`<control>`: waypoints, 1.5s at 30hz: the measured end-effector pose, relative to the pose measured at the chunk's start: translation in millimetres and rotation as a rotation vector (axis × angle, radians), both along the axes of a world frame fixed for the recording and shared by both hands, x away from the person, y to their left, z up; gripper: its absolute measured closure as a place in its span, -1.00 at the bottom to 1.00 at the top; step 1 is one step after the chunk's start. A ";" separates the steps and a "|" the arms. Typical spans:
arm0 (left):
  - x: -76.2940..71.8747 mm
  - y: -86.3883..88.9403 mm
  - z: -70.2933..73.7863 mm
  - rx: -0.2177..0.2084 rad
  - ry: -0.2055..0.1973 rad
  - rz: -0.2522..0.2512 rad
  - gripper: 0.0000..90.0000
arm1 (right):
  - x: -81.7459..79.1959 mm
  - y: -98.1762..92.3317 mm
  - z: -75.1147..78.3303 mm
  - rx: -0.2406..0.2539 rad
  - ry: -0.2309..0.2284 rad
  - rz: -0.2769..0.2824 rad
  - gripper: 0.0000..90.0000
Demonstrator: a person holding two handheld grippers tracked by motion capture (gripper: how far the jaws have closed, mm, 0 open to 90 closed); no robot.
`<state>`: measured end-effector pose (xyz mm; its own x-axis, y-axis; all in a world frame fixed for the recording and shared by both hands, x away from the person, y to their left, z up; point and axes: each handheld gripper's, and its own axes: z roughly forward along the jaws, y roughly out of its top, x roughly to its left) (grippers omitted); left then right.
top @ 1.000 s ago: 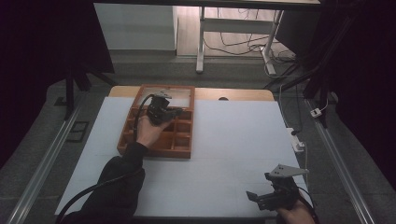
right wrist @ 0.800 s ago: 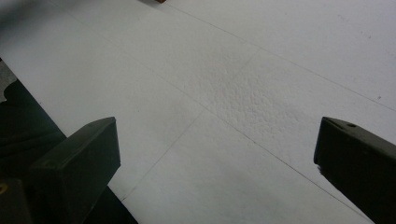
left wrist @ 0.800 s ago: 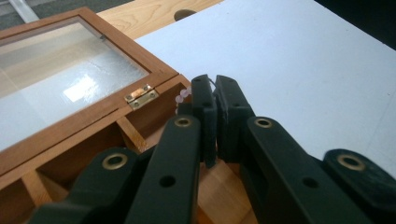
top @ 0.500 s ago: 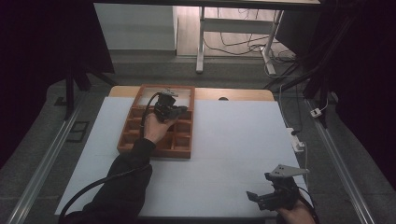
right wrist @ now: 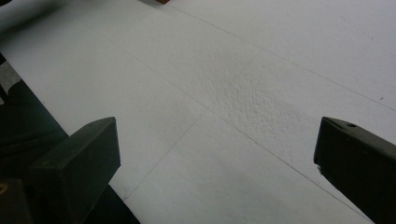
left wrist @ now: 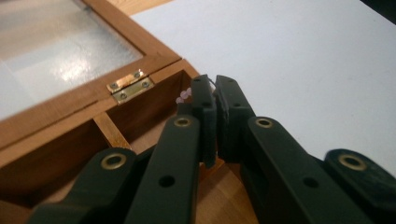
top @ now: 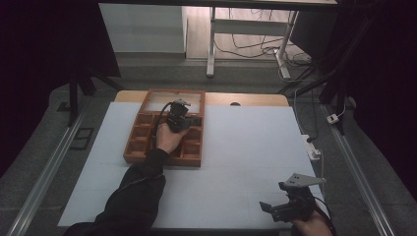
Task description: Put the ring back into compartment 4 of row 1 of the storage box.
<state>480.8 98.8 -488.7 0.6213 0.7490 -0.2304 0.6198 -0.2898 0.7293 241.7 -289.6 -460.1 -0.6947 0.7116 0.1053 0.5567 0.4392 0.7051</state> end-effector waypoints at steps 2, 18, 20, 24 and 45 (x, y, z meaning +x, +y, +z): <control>0.3 -1.5 -2.6 0.020 0.001 0.001 0.91 | 0.0 -0.1 0.0 0.002 0.000 0.000 -0.99; 5.8 -2.7 -16.5 0.099 0.050 0.031 0.88 | 0.0 0.1 -0.1 0.001 0.003 0.006 -0.99; 6.0 -2.2 -15.9 0.104 0.049 0.030 0.87 | -0.1 0.2 -0.1 0.001 0.003 0.007 -0.99; 5.3 -0.5 -13.7 0.093 0.044 0.031 0.79 | -0.1 0.2 -0.1 0.000 0.003 0.008 -0.99; -4.2 14.8 11.5 0.034 0.037 -0.043 0.33 | 0.2 1.3 -0.6 -0.010 0.006 0.012 -0.99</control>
<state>476.6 113.7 -477.2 0.6443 0.7297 -0.2288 0.6330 -0.3410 0.6950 241.9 -288.3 -460.6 -0.7025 0.7042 0.1027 0.5558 0.4529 0.6971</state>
